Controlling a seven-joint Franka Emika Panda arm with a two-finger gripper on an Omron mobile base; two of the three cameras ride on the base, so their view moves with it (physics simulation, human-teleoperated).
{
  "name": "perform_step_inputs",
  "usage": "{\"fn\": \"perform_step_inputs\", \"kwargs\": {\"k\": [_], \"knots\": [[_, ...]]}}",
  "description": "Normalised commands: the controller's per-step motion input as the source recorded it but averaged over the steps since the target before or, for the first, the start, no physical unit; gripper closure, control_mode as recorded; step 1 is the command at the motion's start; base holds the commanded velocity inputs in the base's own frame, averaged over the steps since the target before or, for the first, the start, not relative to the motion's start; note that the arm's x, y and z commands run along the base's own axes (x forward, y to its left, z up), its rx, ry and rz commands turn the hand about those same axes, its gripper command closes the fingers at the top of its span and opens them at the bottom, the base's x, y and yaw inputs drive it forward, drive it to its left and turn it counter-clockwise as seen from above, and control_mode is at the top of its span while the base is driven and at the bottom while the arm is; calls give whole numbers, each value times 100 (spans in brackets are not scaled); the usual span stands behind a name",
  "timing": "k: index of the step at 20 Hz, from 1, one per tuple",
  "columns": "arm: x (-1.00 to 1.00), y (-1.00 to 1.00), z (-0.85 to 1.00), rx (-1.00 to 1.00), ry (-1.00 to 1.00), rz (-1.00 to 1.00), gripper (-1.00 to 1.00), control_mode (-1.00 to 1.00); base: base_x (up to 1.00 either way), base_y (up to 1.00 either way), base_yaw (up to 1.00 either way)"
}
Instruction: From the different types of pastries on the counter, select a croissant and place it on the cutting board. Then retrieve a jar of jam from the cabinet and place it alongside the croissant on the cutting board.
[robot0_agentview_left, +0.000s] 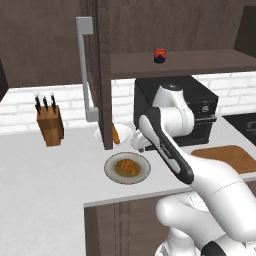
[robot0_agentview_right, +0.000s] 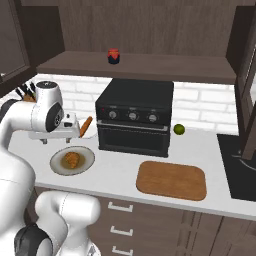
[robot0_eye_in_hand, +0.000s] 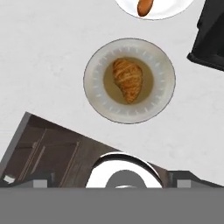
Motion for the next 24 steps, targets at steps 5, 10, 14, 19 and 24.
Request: {"fn": "perform_step_inputs", "kwargs": {"k": [5, 10, 14, 19, 24], "knots": [[20, 37, -46, -1, 12, 2, -100, -100, 0, 0, 0], [26, 4, -32, -1, 4, 0, -100, -100, 0, 0, 0], [15, 0, -21, 0, 2, 0, -100, -100, 0, 0, 0], [0, 0, -31, -1, 1, 0, -100, -100, 0, 0, 0], [10, 0, -31, -3, 0, 0, -100, -100, 0, 0, 0]]}}
